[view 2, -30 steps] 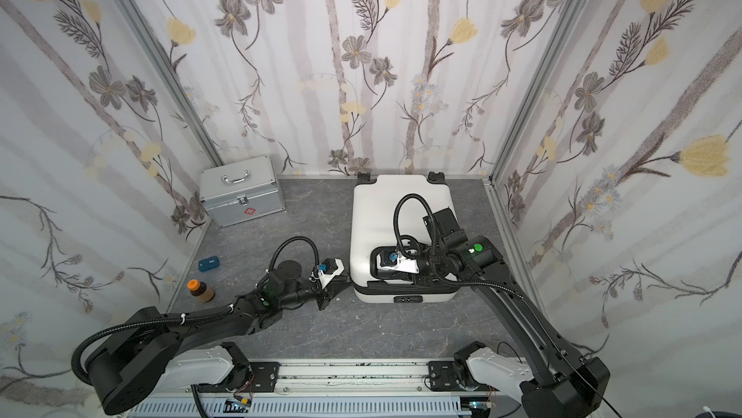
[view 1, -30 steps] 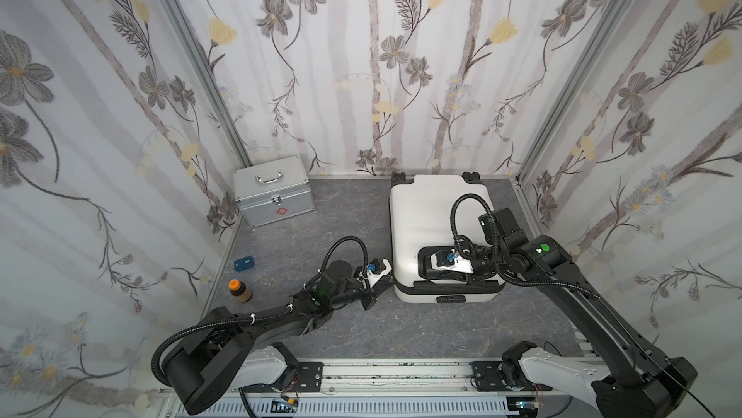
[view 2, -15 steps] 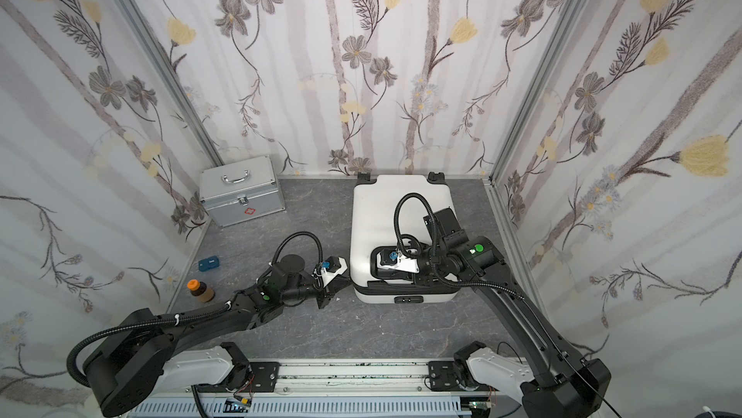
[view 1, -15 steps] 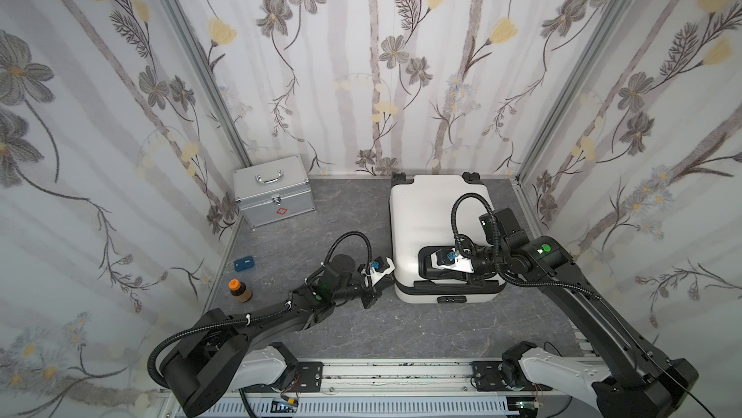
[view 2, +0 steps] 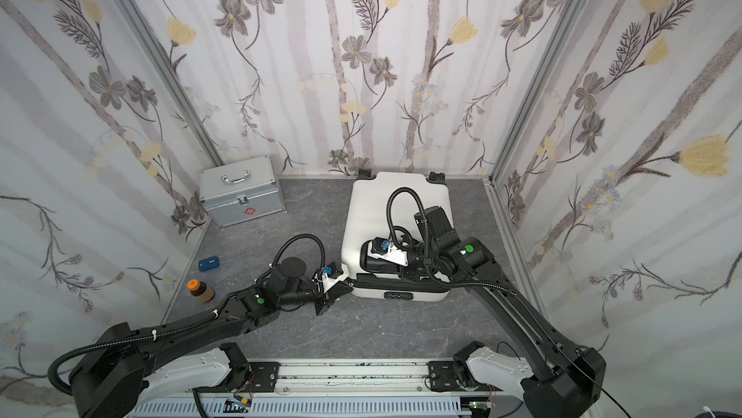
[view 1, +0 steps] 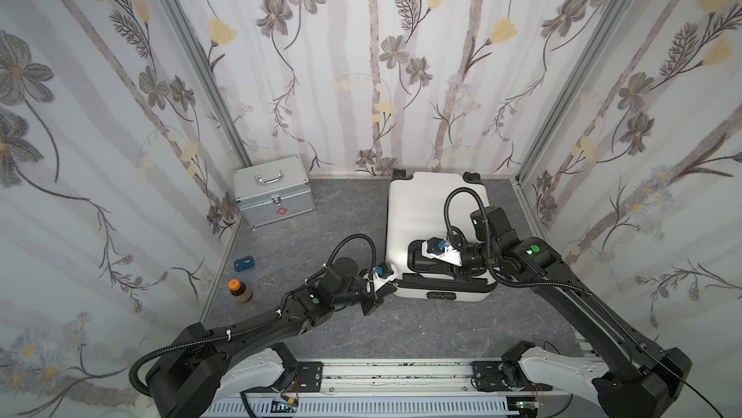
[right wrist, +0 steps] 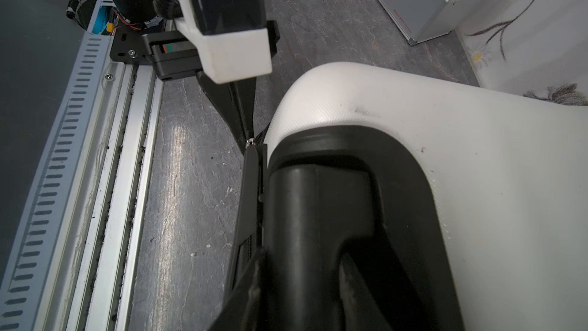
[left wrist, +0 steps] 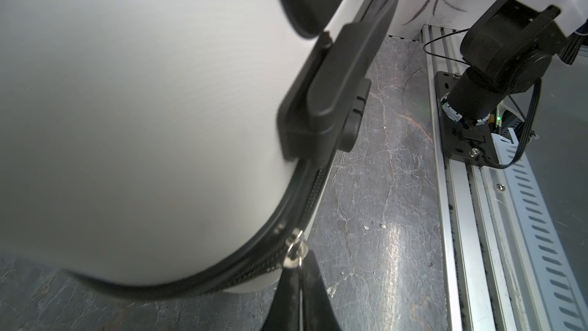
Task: Open the suitcase zippers
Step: Unzip the zipper on the suitcase.
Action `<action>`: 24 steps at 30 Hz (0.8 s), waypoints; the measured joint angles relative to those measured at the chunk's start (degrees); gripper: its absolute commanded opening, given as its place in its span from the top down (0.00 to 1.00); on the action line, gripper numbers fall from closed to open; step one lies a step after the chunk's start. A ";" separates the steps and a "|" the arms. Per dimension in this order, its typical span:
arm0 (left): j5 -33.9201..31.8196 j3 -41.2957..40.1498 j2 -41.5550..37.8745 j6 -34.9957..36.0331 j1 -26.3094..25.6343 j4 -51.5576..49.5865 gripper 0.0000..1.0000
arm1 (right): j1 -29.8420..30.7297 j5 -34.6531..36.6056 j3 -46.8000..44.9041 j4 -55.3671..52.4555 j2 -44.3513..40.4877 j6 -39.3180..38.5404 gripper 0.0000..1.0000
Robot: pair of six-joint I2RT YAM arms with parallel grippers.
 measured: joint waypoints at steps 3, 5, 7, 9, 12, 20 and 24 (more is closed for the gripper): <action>-1.03 -0.04 0.74 -1.81 -0.79 2.49 1.00 | 1.62 0.98 0.00 3.37 0.98 4.90 1.00; -2.36 -0.52 1.29 -3.63 -1.42 4.94 1.00 | 2.75 1.62 0.11 5.79 2.10 8.76 1.00; -4.76 -0.55 2.14 -5.05 -2.64 6.12 1.00 | 3.87 2.27 0.26 7.43 3.34 12.35 1.00; -7.15 -0.55 3.06 -5.77 -4.04 7.08 1.00 | 5.14 2.75 0.28 9.38 4.63 16.50 1.00; -9.84 -0.92 4.35 -7.08 -5.68 9.09 1.00 | 7.08 3.45 0.28 12.63 6.54 22.67 1.00; -14.58 -2.58 5.99 -9.94 -10.27 16.31 1.00 | 9.92 4.37 -0.98 27.91 10.60 40.70 1.00; -13.62 -3.80 6.54 -10.82 -12.28 18.58 1.00 | 10.32 11.21 -1.11 43.15 13.03 48.15 1.00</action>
